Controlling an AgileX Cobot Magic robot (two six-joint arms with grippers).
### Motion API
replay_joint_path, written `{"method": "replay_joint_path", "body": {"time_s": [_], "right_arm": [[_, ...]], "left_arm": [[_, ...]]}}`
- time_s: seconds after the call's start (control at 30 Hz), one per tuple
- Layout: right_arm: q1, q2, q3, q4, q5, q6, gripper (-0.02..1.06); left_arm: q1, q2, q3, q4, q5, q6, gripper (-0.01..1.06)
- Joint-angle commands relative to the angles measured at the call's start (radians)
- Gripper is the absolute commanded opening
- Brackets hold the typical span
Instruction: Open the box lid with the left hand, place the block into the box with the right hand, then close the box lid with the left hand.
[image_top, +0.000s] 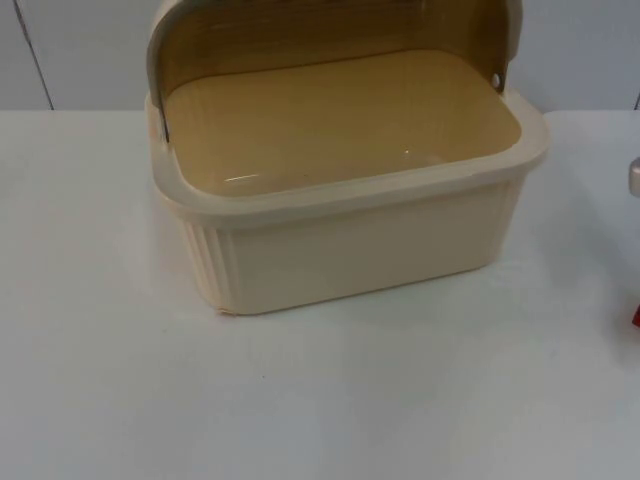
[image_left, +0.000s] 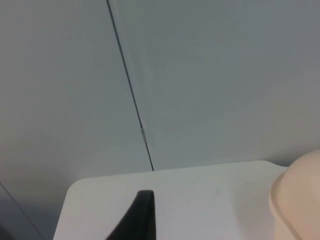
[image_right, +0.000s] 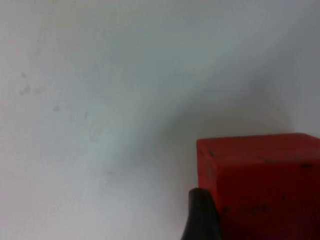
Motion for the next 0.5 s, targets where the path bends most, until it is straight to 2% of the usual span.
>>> {"method": "replay_joint_path", "body": {"time_s": [0.0,0.13,0.27,0.47], "right_arm": [[-0.005,-0.041,0.005,-0.004,-0.007,0.004,0.0],[-0.005,-0.109,0.005,-0.002,-0.02,0.014,0.0],[-0.005,-0.233,0.005,-0.002,-0.098,0.087,0.0],[-0.005,-0.395,0.005,-0.002,-0.155,0.116,0.0]], "left_arm": [[0.004,-0.003,0.001,0.008,0.0,-0.006,1.04],[0.004,-0.003,0.001,0.008,0.0,-0.006,1.04],[0.004,-0.003,0.001,0.008,0.0,-0.006,1.04],[0.004,-0.003,0.001,0.008,-0.006,-0.006,1.04]]}}
